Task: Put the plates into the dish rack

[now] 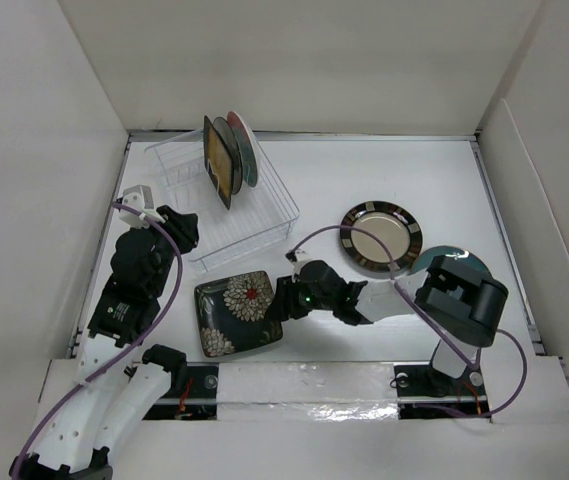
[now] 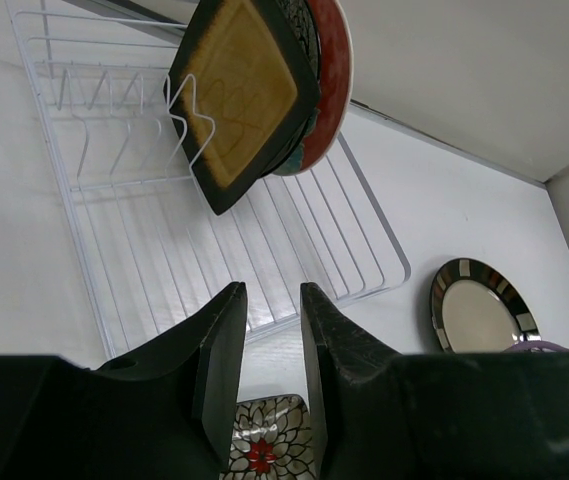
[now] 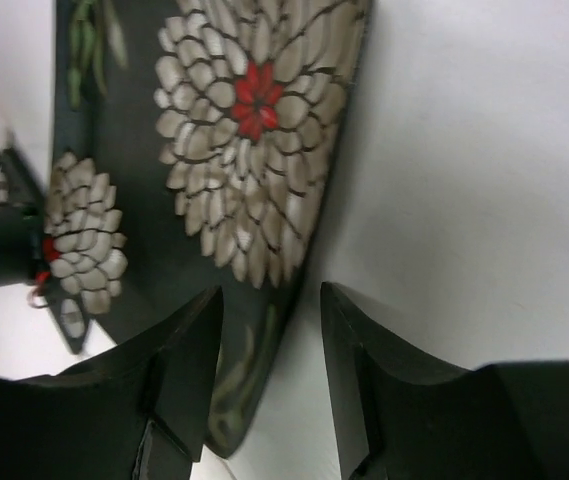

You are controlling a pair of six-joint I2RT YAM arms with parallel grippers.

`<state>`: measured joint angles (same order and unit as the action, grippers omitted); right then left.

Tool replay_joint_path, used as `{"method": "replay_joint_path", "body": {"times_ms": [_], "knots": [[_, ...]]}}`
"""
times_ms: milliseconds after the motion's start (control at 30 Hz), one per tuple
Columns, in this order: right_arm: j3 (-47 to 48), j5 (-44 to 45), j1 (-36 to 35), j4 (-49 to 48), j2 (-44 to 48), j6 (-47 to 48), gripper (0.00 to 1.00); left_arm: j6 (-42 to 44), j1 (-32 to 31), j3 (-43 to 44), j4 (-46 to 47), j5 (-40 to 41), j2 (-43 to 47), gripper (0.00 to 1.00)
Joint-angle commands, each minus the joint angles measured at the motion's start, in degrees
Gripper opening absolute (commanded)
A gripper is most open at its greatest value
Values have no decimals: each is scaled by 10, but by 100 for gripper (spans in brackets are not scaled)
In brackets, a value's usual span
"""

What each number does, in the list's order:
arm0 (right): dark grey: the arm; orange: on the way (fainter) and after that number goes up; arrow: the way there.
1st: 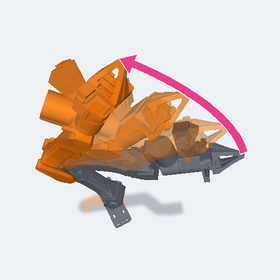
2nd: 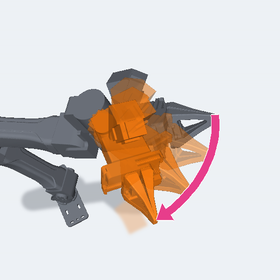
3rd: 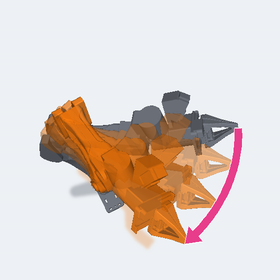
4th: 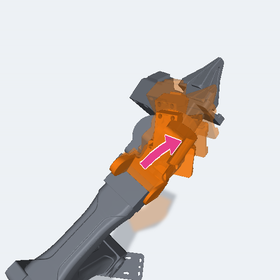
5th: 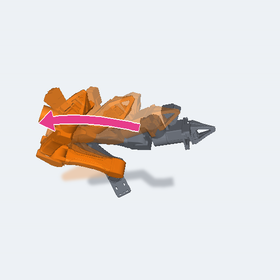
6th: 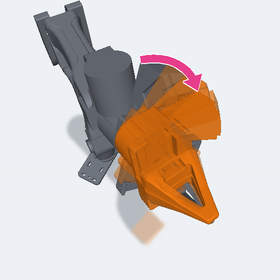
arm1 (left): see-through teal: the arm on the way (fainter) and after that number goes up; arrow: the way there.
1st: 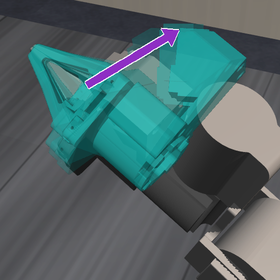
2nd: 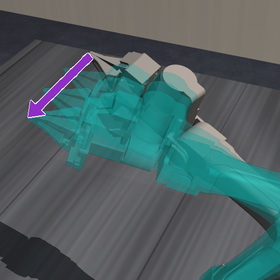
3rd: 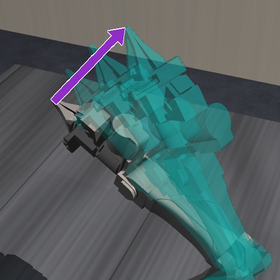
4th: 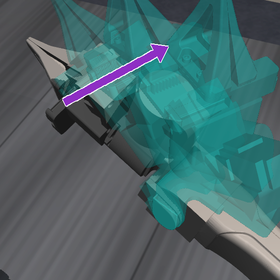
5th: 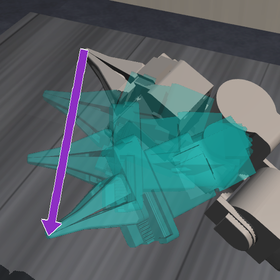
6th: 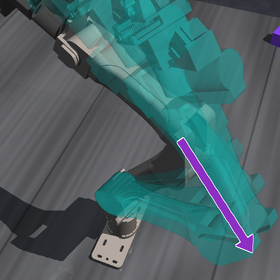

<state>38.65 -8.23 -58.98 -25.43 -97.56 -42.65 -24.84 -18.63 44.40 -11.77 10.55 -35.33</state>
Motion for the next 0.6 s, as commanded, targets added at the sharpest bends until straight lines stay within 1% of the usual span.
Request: {"method": "replay_joint_path", "body": {"times_ms": [0,133,167,200,267,333,367,400,467,500,533,567], "knots": [[-6,-55,0,-37,-39,-9,48,8,2,13,29,2,3,26],[3,-91,0,-47,-72,4,45,8,2,13,29,3,8,26],[3,-93,0,-53,-79,4,38,8,2,12,32,4,9,26],[1,-100,0,-61,-85,3,28,8,2,12,32,5,9,26],[-13,-101,0,-90,-85,-8,2,8,2,12,27,7,5,26],[-27,-83,0,-91,-80,-8,0,8,2,11,29,7,3,26],[-44,-73,0,-84,-32,-7,0,9,2,11,32,5,1,26],[-54,-63,0,-76,-6,-6,0,8,2,12,32,4,-3,26],[-69,-39,0,-34,57,13,0,8,2,17,27,3,-15,26],[-67,-27,0,-7,128,26,0,8,2,18,25,2,-18,26],[-57,11,0,62,162,39,0,8,2,17,27,3,-17,25],[-46,31,0,98,195,62,0,8,2,16,30,4,-16,25]]}}
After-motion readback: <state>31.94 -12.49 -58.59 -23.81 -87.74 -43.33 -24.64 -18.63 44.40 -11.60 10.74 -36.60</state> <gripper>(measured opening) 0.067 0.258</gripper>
